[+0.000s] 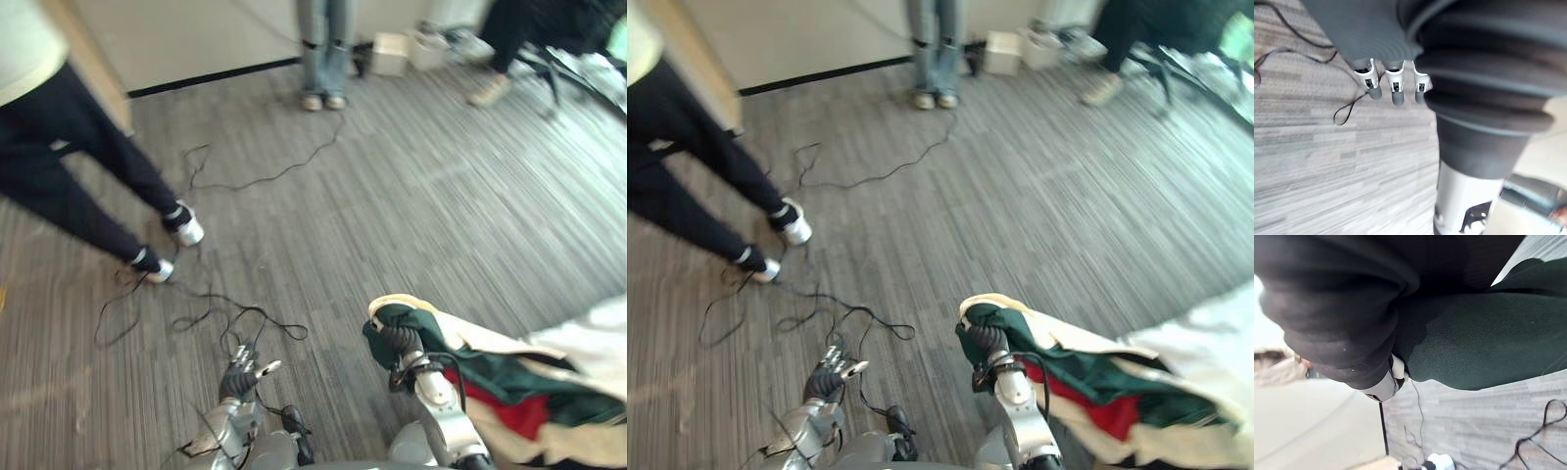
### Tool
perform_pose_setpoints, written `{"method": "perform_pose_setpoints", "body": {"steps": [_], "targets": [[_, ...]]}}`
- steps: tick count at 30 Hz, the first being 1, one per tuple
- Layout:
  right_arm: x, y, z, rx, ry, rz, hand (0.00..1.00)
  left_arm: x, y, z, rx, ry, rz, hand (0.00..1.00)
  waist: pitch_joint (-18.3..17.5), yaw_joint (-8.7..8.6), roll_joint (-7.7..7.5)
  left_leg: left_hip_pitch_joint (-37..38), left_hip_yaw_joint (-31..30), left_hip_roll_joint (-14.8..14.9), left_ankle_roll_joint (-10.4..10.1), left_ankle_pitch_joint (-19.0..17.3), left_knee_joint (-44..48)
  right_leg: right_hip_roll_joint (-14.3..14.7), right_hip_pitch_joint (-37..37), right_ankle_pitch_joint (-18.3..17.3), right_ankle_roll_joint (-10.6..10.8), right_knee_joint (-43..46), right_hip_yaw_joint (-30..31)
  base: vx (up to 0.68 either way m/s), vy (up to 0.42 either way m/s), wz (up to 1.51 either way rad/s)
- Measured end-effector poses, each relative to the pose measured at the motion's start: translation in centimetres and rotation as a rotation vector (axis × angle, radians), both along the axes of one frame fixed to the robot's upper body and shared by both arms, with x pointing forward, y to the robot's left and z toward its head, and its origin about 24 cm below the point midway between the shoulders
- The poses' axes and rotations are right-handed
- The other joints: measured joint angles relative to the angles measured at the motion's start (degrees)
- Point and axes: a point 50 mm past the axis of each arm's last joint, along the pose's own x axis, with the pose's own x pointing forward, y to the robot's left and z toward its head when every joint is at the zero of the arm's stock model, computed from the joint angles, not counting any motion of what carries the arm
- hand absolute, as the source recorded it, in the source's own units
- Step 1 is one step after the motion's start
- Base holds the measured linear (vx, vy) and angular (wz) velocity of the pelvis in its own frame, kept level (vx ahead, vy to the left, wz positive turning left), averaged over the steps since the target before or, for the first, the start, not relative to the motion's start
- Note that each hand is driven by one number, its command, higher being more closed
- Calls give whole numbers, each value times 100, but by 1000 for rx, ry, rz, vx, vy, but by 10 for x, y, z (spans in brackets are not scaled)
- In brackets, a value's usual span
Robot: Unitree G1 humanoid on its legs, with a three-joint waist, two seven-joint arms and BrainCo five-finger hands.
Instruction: Tidy the bed and pick cloth on bed and put in laundry
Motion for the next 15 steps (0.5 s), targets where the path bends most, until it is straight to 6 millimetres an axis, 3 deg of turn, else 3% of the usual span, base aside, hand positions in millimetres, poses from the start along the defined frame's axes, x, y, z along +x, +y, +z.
{"method": "perform_pose_setpoints", "body": {"steps": [1, 3, 4, 5, 6, 7, 9, 13, 15], "targets": [[-2, 1, -1, 4, 4, 1, 100, 0, -1, 0, 8, 1, -7, 0, 5, 0, 14, -3, -250, -43, 13, 21, -27, 231, -70, -91, 17, -76, 176, 61, -78, 176], [-10, -2, -1, 11, 11, -19, 100, 0, -8, -1, 1, 4, -19, 0, 19, -26, 62, -48, -1103, -159, 36, 57, -57, 1154, -553, -237, -92, -179, 1452, 27, -118, 180], [-12, -4, -2, 14, 17, -28, 100, 1, -10, -2, -4, 4, -24, 0, 16, -70, 68, -87, -1268, -178, 32, 56, -46, 1329, -654, -231, -79, -253, 1795, 2, -166, 213], [-17, -7, -4, 17, 31, -48, 100, 0, -13, -1, -11, 1, -26, 0, -35, -115, -1, -246, -1653, -349, -13, 68, -44, 1402, -695, -127, 78, -793, 2378, 14, -242, 219], [-21, -10, -5, 17, 41, -76, 100, 1, -16, -1, -21, -4, -29, 0, -81, -76, -140, -186, -1824, -563, -174, 146, -142, 1098, -696, 435, 146, -981, 2207, 18, -200, 214], [-22, -15, -6, 0, 45, -85, 100, 0, -22, -2, -41, -1, -21, 0, -87, -73, -90, -192, -1812, -536, -284, 204, -153, 1028, -649, 497, 150, -995, 1950, 77, -223, 193], [-23, -22, -7, -25, 50, -100, 100, -10, -34, -1, -112, -3, 33, 0, -162, 25, 166, -423, -1705, -316, -434, 117, 124, 1007, -183, 675, 21, -1509, 1119, 97, -145, 164], [-21, -18, 8, 13, -19, -97, 100, -19, -27, 13, -146, -70, 113, 0, -232, 421, 171, -664, -1389, -213, -423, 116, 362, 1016, 286, 758, -25, -2113, 262, 85, -84, 119], [-18, -18, 20, 20, -80, -103, 100, -16, -28, 20, -177, -113, 137, 0, -252, 466, 151, -1225, -605, -214, -273, 19, 831, 880, 319, 760, -18, -2198, -529, 44, -13, 157]]}}
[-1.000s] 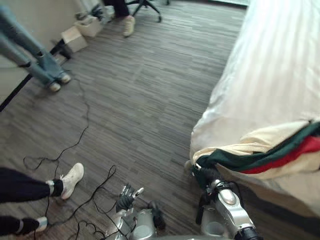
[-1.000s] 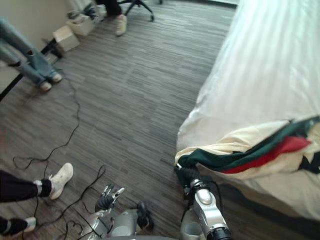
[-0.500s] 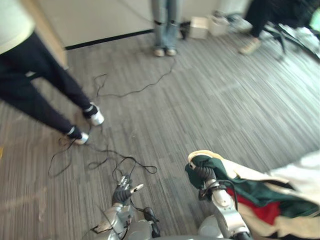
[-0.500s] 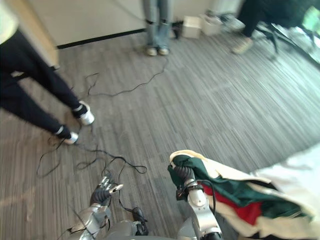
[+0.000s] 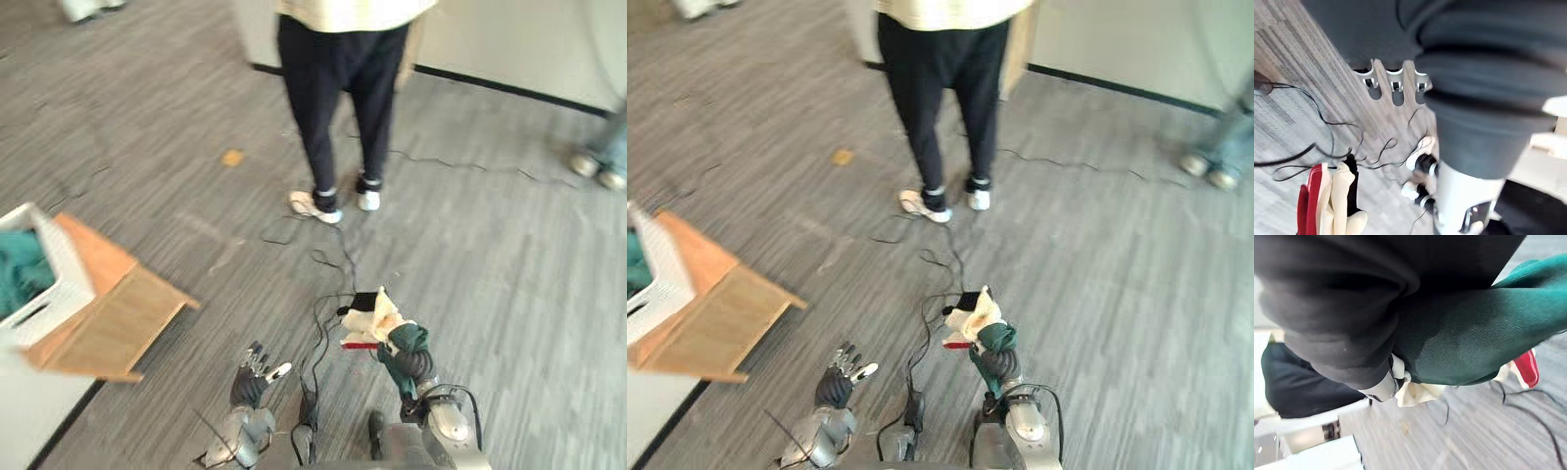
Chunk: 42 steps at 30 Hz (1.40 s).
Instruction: Tidy the bed and pick cloth on bed and put in laundry
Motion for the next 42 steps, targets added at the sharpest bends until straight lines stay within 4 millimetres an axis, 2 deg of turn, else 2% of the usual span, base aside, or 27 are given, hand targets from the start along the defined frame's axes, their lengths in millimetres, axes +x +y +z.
{"method": "perform_pose_setpoints", "body": {"steps": [1, 2, 3, 4, 5, 7, 9, 11, 13, 14, 15, 16, 17, 19, 21, 25, 26, 27, 32, 36, 40, 42], "targets": [[1, 0, 2, 0, -11, -2, 100, 1, -1, 1, -10, -6, 7, 0, -8, 5, 13, -92, 428, 61, 38, -27, 123, -30, 9, -1, 2, 1, -198, 73, 27, 161], [2, -2, 3, -1, -21, -15, 100, 4, -4, 1, -27, -15, 8, 0, -19, 49, 32, -154, 1301, 191, 150, -126, 260, -83, 66, -8, 14, 0, -483, 60, 30, 111], [2, -3, 3, -4, -20, -25, 100, 5, -5, 1, -34, -17, 11, 0, -18, 102, 29, -176, 1711, 255, 200, -238, 313, -101, 105, -14, 22, 6, -598, 117, 98, 109], [1, -5, 2, -3, -15, -46, 100, 8, -6, 2, -40, -25, 12, 0, -8, 205, -30, -153, 2182, 332, 378, -458, 403, -162, 214, -62, 99, 49, -786, 96, 92, 83], [0, -6, 2, 3, -12, -61, 100, 8, -5, 2, -39, -26, 10, 0, -16, 236, -93, -103, 2414, 346, 390, -569, 474, -257, 323, -108, 174, 68, -922, 161, 152, 90], [-2, -12, -5, 2, 13, -95, 100, 8, -7, -1, -40, -12, -1, 0, -76, 288, -141, 79, 2123, 23, 294, -520, 336, -482, 479, -188, 322, 213, -1152, 198, 178, 83], [-7, -21, -22, 3, 89, -140, 100, 6, -9, -7, -24, 20, -47, 0, -137, 248, -134, 246, 1828, -286, 390, -396, 57, -670, 548, -257, 427, 349, -1227, 208, 185, 97], [-11, -22, -45, 12, 199, -148, 100, 4, -6, -13, 2, 53, -68, 0, -152, 294, -137, 325, 1541, -486, 499, -322, -114, -755, 591, -249, 439, 261, -1238, 166, 147, 84], [-17, -23, -57, 27, 269, -164, 100, 4, -2, -16, 31, 72, -80, 0, -154, 293, -150, 420, 1326, -652, 567, -267, -244, -852, 607, -120, 490, 283, -1260, 82, 82, 72], [-23, -26, -63, 30, 310, -186, 100, 3, 0, -17, 48, 86, -78, 0, -159, 285, -125, 533, 1122, -758, 600, -247, -355, -1015, 528, -122, 453, 767, -1241, 66, 58, 58], [-25, -26, -65, 30, 324, -190, 100, 2, 0, -17, 53, 90, -80, 0, -160, 294, -97, 608, 1063, -757, 606, -241, -434, -1062, 376, -191, 331, 1086, -1169, 93, 99, 56], [-28, -25, -68, 37, 338, -197, 100, 0, 0, -18, 59, 98, -85, 0, -166, 257, -91, 732, 938, -746, 582, -246, -584, -1039, 143, -369, 291, 1560, -771, 89, 74, 38], [-31, -25, -69, 43, 349, -204, 100, 0, 2, -20, 76, 109, -99, 0, -165, 214, -94, 834, 809, -718, 575, -187, -678, -885, -28, -543, 414, 1693, -266, 72, 63, 42], [-34, -25, -73, 49, 368, -208, 100, -1, 0, -22, 80, 123, -104, 0, -175, 120, -115, 957, 696, -683, 589, -109, -726, -698, -154, -694, 548, 1570, 282, 72, 32, 41], [-40, -24, -78, 65, 397, -217, 100, -1, -1, -24, 92, 135, -122, 0, -218, 91, -189, 1032, 580, -705, 587, -104, -727, -650, -237, -667, 581, 1169, 517, 69, 25, 36], [-43, -19, -83, 81, 424, -215, 100, -3, -1, -27, 105, 150, -131, 0, -291, 136, -316, 1112, 540, -741, 524, -60, -827, -591, -224, -623, 540, 611, 533, 27, -14, 8], [-43, -17, -83, 82, 423, -208, 100, -4, -2, -27, 109, 151, -137, 0, -303, 133, -327, 1144, 549, -741, 487, 2, -946, -528, -208, -565, 464, 435, 571, -6, -24, -6], [-51, -18, -92, 72, 479, -196, 100, -12, -14, -39, 84, 212, -197, 0, -430, -43, -351, 1439, 563, -525, 295, 103, -1290, -97, 524, 283, 309, -864, 497, -7, -17, -4], [-52, -19, -95, 69, 491, -198, 100, -12, -13, -41, 87, 222, -196, 0, -432, -49, -355, 1449, 586, -519, 292, 100, -1290, -93, 527, 283, 309, -866, 513, 0, 0, -1], [-60, -27, -122, 59, 652, -255, 100, -17, -2, -70, 168, 402, -212, 0, -444, -48, -371, 1575, 765, -476, 250, 72, -1292, -55, 610, 289, 301, -877, 650, -16, -7, -16], [-61, -43, -134, 61, 754, -368, 100, -18, 15, -85, 253, 533, -188, 0, -447, -158, -375, 1619, 823, -422, 222, 54, -1293, -2, 633, 300, 279, -881, 668, -45, -30, -11], [-60, -51, -136, 60, 789, -437, 100, -21, 27, -93, 308, 636, -171, 0, -441, -198, -362, 1640, 861, -381, 139, -8, -1292, 39, 649, 288, 227, -889, 699, -35, -44, -7]]}}
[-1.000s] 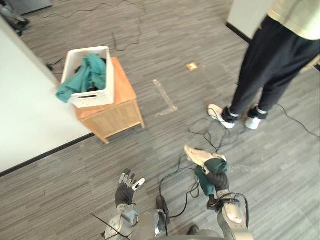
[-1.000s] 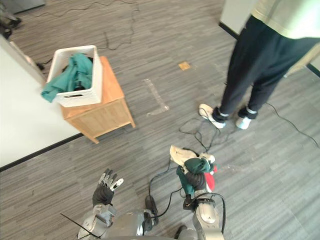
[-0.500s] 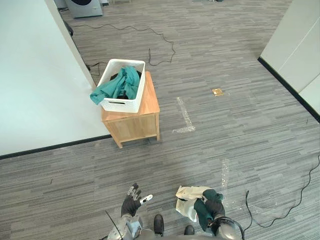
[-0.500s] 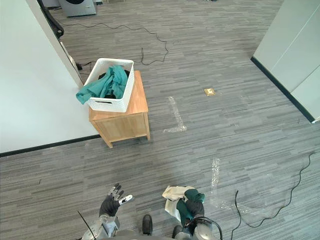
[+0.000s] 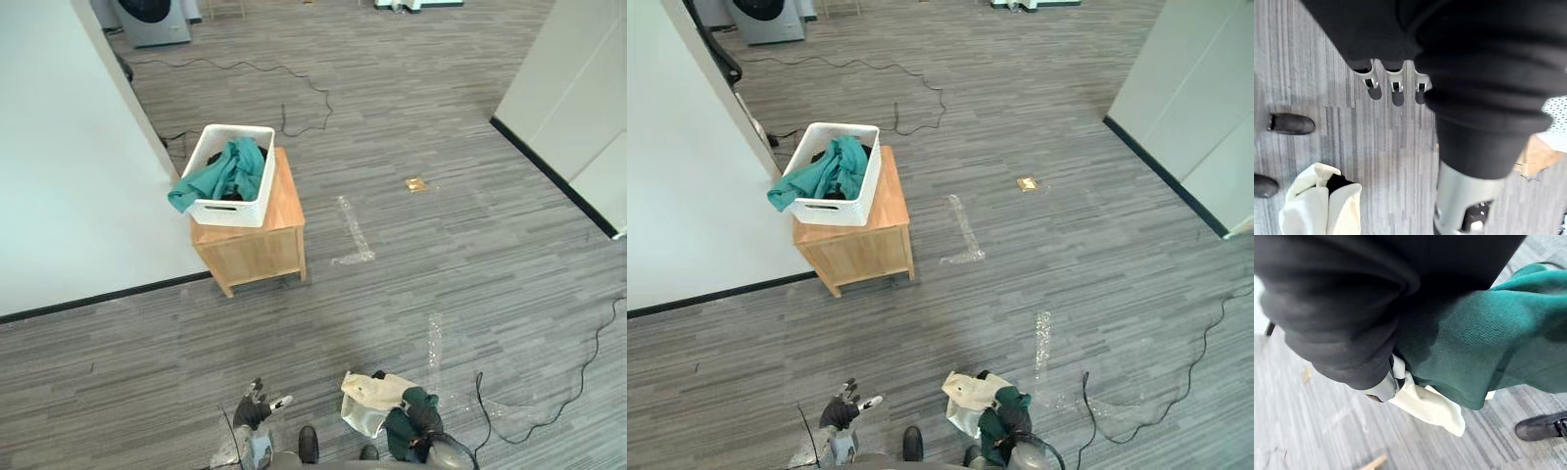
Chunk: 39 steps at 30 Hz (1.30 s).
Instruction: Tidy the bed and pick cloth on bed and put in laundry
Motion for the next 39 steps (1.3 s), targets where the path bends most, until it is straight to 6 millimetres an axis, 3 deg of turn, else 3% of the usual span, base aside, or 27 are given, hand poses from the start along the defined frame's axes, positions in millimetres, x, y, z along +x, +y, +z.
{"method": "perform_pose_setpoints", "body": {"steps": [2, 4, 5, 6, 7, 9, 10, 12, 14, 17, 18, 19, 22, 23, 24, 25, 27, 28, 29, 31, 32, 33, 34, 36, 37, 38, 39], "targets": [[3, -3, 2, -14, -6, -36, 100, -4, 8, -2, 51, 38, -11, 0, -2, 10, -4, -48, 120, 56, -2, -100, 106, 37, -54, -65, -81, 85, 117, -19, -46, -24], [17, -9, 18, -50, -107, -60, 100, -6, 10, -2, 66, 40, 4, 0, 35, -12, 34, -591, 175, 179, -114, -680, 1172, 46, -125, -198, -120, 155, 136, 3, -73, -18], [27, -18, 34, -89, -205, -70, 100, -5, 7, -2, 60, 37, 16, 0, 114, 25, 160, -882, 267, 382, -219, -1098, 2011, 141, -67, -233, -175, 148, 184, 58, -88, -16], [37, -26, 48, -129, -287, -76, 100, -11, 6, -3, 54, 47, 23, 0, 163, 27, 245, -1123, 438, 559, -335, -1257, 2782, 204, 50, -284, -231, 128, 221, 88, -89, -7], [40, -30, 53, -149, -315, -89, 100, -11, 6, -3, 55, 44, 27, 0, 190, 3, 240, -1266, 551, 649, -336, -1251, 3192, 199, 96, -316, -252, 126, 186, 82, -67, 14], [49, -40, 68, -202, -389, -127, 100, 2, 5, 3, 49, -22, 40, 0, 350, 99, 224, -1858, 830, 1020, -659, -979, 4708, 195, 344, -452, -348, 126, 204, 125, -77, 4], [52, -40, 70, -213, -399, -123, 100, 6, 5, 6, 44, -44, 49, 0, 383, 165, 158, -1998, 874, 1065, -634, -991, 4989, 160, 356, -509, -351, 128, 229, 139, -47, -19], [61, -42, 75, -241, -419, -111, 100, 9, 2, 7, 33, -62, 57, 0, 401, 188, 203, -2171, 899, 1048, -459, -1133, 4968, 77, 421, -579, -342, 113, 314, 194, -15, -29], [71, -41, 80, -242, -442, -107, 100, 13, 2, 10, 22, -88, 71, 0, 437, 221, 201, -2452, 936, 1021, -434, -1226, 4531, -106, 428, -678, -248, 105, 412, 373, 21, -32], [78, -40, 81, -248, -443, -114, 100, 21, -1, 16, 7, -139, 78, 0, 480, 356, 158, -2576, 744, 697, -455, -852, 2893, -467, 541, -817, -21, 117, 463, 467, 67, -23], [77, -41, 79, -251, -430, -109, 100, 20, -5, 17, -2, -154, 67, 0, 478, 359, 202, -2490, 670, 586, -8, -495, 2645, -542, 639, -881, 70, 180, 473, 443, 67, -4], [76, -41, 77, -247, -421, -110, 100, 23, -5, 19, -6, -169, 68, 0, 473, 345, 160, -2485, 682, 495, 53, -597, 2689, -647, 573, -901, 106, 384, 429, 573, 90, 17], [70, -35, 72, -248, -396, -87, 100, 29, -10, 21, -14, -191, 41, 0, 530, 320, 67, -2065, 702, 270, 337, -1054, 2728, -1004, -349, -802, 441, 2964, 582, 618, 104, 17], [67, -31, 70, -237, -385, -83, 100, 28, -10, 20, -5, -178, 17, 0, 602, 291, 26, -1566, 676, 194, 370, -1188, 2526, -1085, -809, -634, 576, 4395, 740, 606, 35, 12], [68, -30, 70, -236, -386, -72, 100, 25, -10, 18, 9, -158, -17, 0, 647, 190, 77, -1038, 588, 191, 373, -1228, 2245, -1093, -1130, -709, 469, 5451, 683, 581, 7, 14], [68, -29, 71, -237, -391, -67, 100, 24, -11, 18, 12, -151, -32, 0, 659, 148, 120, -779, 570, 212, 372, -1227, 2071, -1092, -1269, -768, 371, 5762, 546, 642, -27, 7], [70, -25, 76, -238, -423, -48, 100, 27, -13, 18, 20, -154, -61, 0, 699, 66, 214, 27, 578, 338, 365, -1225, 1523, -1097, -1850, -992, 75, 5828, -121, 603, -101, -3], [71, -24, 77, -240, -432, -42, 100, 30, -14, 19, 21, -159, -64, 0, 700, 28, 213, 127, 581, 364, 357, -1228, 1461, -1096, -2023, -1087, 61, 5663, -276, 457, -186, 7], [76, -23, 83, -246, -461, -31, 100, 36, -15, 21, 20, -175, -70, 0, 737, -42, 277, 289, 598, 479, 173, -1299, 1417, -1063, -2346, -1211, -43, 5195, -679, 466, -231, 6], [80, -20, 86, -255, -476, -4, 100, 43, -16, 23, 28, -185, -82, 0, 828, -95, 388, 576, 765, 723, -176, -1503, 1429, -751, -2624, -1094, -206, 3762, -1399, 495, -249, -20], [77, -12, 82, -240, -465, 20, 100, 40, -10, 22, 45, -173, -79, 0, 774, -87, 238, 751, 995, 648, -417, -1641, 1493, -527, -2589, -80, -936, 2497, -1863, 537, -264, -69], [80, -12, 83, -252, -467, 51, 100, 34, -11, 17, 38, -135, -68, 0, 745, -90, 466, 903, 1139, 932, -586, -1740, 1667, -219, -2547, -163, -984, 2630, -1662, 546, -257, -85], [79, -10, 83, -248, -467, 59, 100, 34, -13, 17, 33, -138, -73, 0, 688, -77, 482, 879, 1233, 1020, -660, -1693, 1894, -114, -2544, -279, -904, 2594, -1580, 551, -303, -112], [87, 3, 88, -228, -503, 111, 100, 33, -14, 16, 32, -127, -73, 0, 723, -60, 527, 360, 1275, 1405, -886, -1369, 3589, 300, -2340, -513, -970, 2456, -1097, 664, -325, -161], [90, 16, 89, -210, -514, 159, 100, 31, -17, 15, 12, -125, -38, 0, 813, 91, 574, -396, 735, 1719, -683, -603, 5879, 743, -1669, -507, -987, 1910, -535, 756, -240, -240], [92, 25, 89, -203, -519, 192, 100, 32, -17, 15, 11, -130, -39, 0, 906, 265, 479, -972, 326, 1621, -565, -925, 7117, 918, -1067, -508, -987, 1558, 44, 752, -133, -233], [92, 28, 90, -202, -523, 205, 100, 33, -16, 16, 14, -137, -39, 0, 926, 370, 439, -1183, 208, 1537, -568, -1004, 7302, 924, -896, -507, -986, 1455, 256, 637, -22, -210]]}}
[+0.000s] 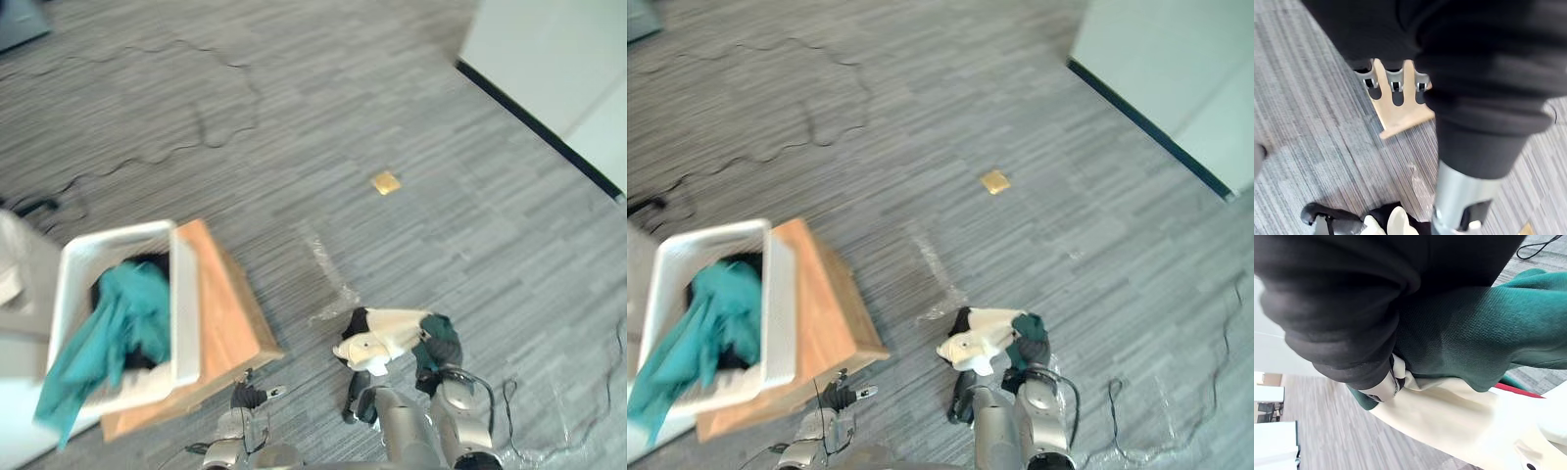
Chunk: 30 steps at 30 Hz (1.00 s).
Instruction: Tidy the bed and pick cloth on bed and put in laundry
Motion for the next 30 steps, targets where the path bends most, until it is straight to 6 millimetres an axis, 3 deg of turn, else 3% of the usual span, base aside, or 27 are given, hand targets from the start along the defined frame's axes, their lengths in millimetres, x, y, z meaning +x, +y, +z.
{"method": "perform_pose_setpoints", "body": {"steps": [2, 3, 4, 5, 6, 7, 8, 9, 10, 11, 12, 13, 14, 15, 16, 18, 19, 20, 22, 23, 24, 25, 26, 27, 28, 29, 30], "targets": [[6, 10, 3, -6, -14, 52, 100, 6, 3, 6, 11, -45, 2, 0, 23, 237, -71, -828, -333, -183, 11, -111, -355, -24, 461, 2, 9, -376, 809, 577, 73, -197], [6, 13, 3, -6, -14, 66, 100, 7, 3, 6, 10, -51, 5, 0, 20, 297, -72, -999, -392, -179, -24, -169, -596, -64, 543, -3, 89, -473, 906, 416, 115, -170], [6, 17, 3, -2, -14, 92, 100, 7, 4, 7, 10, -55, 10, 0, 29, 336, -103, -1211, -407, -175, 16, -214, -1121, -165, 707, -52, 357, -639, 1005, 436, 141, -118], [4, 18, 1, -1, -4, 110, 100, 9, 4, 7, 3, -58, 12, 0, 30, 257, -91, -1372, -306, -148, 49, -180, -2086, -281, 940, -157, 575, -814, 1108, 707, 207, -86], [-1, 14, -2, -8, 14, 105, 100, 8, -1, 6, -8, -54, 1, 0, -12, 232, -3, -1301, 276, -4, 265, 272, -3501, -307, 1156, -351, 828, -815, 989, 732, 206, -20], [-2, 13, -2, -6, 21, 97, 100, 11, -1, 7, -7, -60, -10, 0, -11, 227, -50, -1186, 716, -11, 533, 155, -3674, -383, 1262, -437, 909, -809, 816, 757, 192, 66], [-1, 16, 0, 6, 17, 91, 100, 20, -1, 12, -8, -90, -31, 0, -78, 208, -439, -1067, 1214, -345, 672, 270, -3890, -836, 1322, -469, 1001, -865, 364, 517, 109, 120], [2, 16, 6, 6, -14, 88, 100, 23, -4, 13, -18, -99, -39, 0, -129, 169, -559, -1079, 1764, -443, 723, 304, -3912, -999, 1429, -419, 1085, -987, -1, 516, 83, 170], [5, 14, 16, 2, -60, 88, 100, 25, -10, 14, -34, -105, -50, 0, -137, 100, -574, -1050, 2013, -589, 1108, 234, -3921, -1044, 1648, -299, 1269, -1102, -440, 644, 40, 183], [6, 13, 26, -7, -107, 92, 100, 24, -15, 14, -43, -100, -66, 0, -152, 113, -572, -852, 1790, -936, 1427, 67, -4170, -1078, 1887, -164, 1452, -1061, -897, 766, 6, 225], [7, 10, 40, -37, -174, 100, 100, 23, -18, 13, -47, -95, -76, 0, -159, 114, -563, -591, 1332, -1301, 1456, 47, -4539, -1125, 1920, -70, 1539, -505, -1360, 747, -23, 214], [9, 6, 48, -59, -209, 106, 100, 21, -20, 12, -55, -88, -76, 0, -169, 110, -522, -429, 1023, -1459, 1452, 45, -4709, -1148, 1844, 23, 1488, 18, -1572, 616, -84, 260], [10, -1, 62, -103, -272, 111, 100, 15, -26, 8, -69, -65, -78, 0, -203, 78, -471, -58, 304, -1635, 1447, 49, -5053, -1253, 1516, 414, 1156, 1389, -1751, 485, -136, 234], [9, -5, 68, -127, -301, 111, 100, 13, -27, 6, -69, -57, -85, 0, -215, 19, -471, 145, -50, -1700, 1445, 49, -5223, -1306, 1268, 527, 969, 2202, -1653, 613, -263, 307], [12, -8, 83, -175, -377, 137, 100, 8, -25, 3, -62, -35, -83, 0, -207, -70, -453, 499, -717, -1789, 1439, 48, -5412, -1295, 689, 114, 768, 3591, -1296, 476, -301, 268], [17, -6, 103, -192, -474, 172, 100, -1, -20, -4, -49, 13, -72, 0, -197, -166, -328, 1043, -1473, -1671, 1412, 40, -5510, -1368, -156, -368, 749, 4442, -834, 613, -482, 291], [19, 0, 113, -189, -531, 194, 100, -9, -17, -8, -48, 41, -53, 0, -259, -177, -172, 1261, -1779, -1414, 1182, 2, -5508, -1504, -735, -644, 823, 4123, -650, 535, -490, 229], [20, 4, 117, -187, -556, 205, 100, -12, -15, -9, -47, 47, -41, 0, -289, -174, -107, 1296, -1909, -1283, 1080, -55, -5479, -1523, -988, -715, 885, 3834, -473, 351, -450, 183], [28, 19, 129, -180, -622, 265, 100, -21, -3, -11, -31, 65, 3, 0, -309, -175, -76, 1313, -2243, -1011, 613, -324, -5224, -1460, -1533, -605, 1087, 2558, 564, 246, -508, 140], [29, 26, 134, -171, -647, 291, 100, -28, 5, -13, -9, 80, 8, 0, -360, -174, -197, 1275, -2491, -997, 157, -621, -4939, -1541, -1536, -153, 1354, 1262, 1387, 187, -555, 139], [29, 30, 135, -166, -657, 307, 100, -31, 12, -13, 4, 90, 17, 0, -304, -166, -168, 1283, -2635, -943, -63, -819, -4768, -1595, -1488, 288, 1512, 1185, 1380, 202, -732, 141], [30, 28, 135, -196, -654, 322, 100, -37, 5, -17, -27, 110, 67, 0, -268, -120, 49, 1208, -2815, -654, -75, -902, -4567, -1398, -1298, 215, 1367, 1332, 1102, 149, -650, 90], [31, 30, 137, -196, -659, 326, 100, -40, 3, -17, -42, 103, 119, 0, -326, 17, 153, 1149, -2865, -634, -191, -742, -4562, -1344, -1274, 117, 1242, 1494, 935, 125, -757, 98], [30, 33, 138, -185, -664, 341, 100, -43, 4, -18, -53, 102, 140, 0, -365, -20, 219, 1041, -2695, -557, -132, -398, -4546, -1382, -1125, 6, 1158, 1529, 595, 82, -541, 121], [30, 35, 137, -176, -663, 359, 100, -45, 6, -18, -58, 104, 165, 0, -322, -93, 145, 1029, -2536, -450, -153, -158, -4596, -1473, -828, -101, 1036, 1360, 229, 55, -492, 183], [30, 35, 138, -173, -665, 362, 100, -45, 4, -18, -71, 100, 193, 0, -334, -141, 165, 950, -1978, -265, -102, 81, -4628, -1560, -410, -115, 987, 1008, -304, 26, -281, 185], [30, 35, 138, -164, -670, 362, 100, -44, 4, -18, -76, 94, 205, 0, -334, -148, 162, 892, -1393, -141, -44, 94, -4599, -1598, -198, -95, 954, 840, -576, -23, -290, 210]]}}
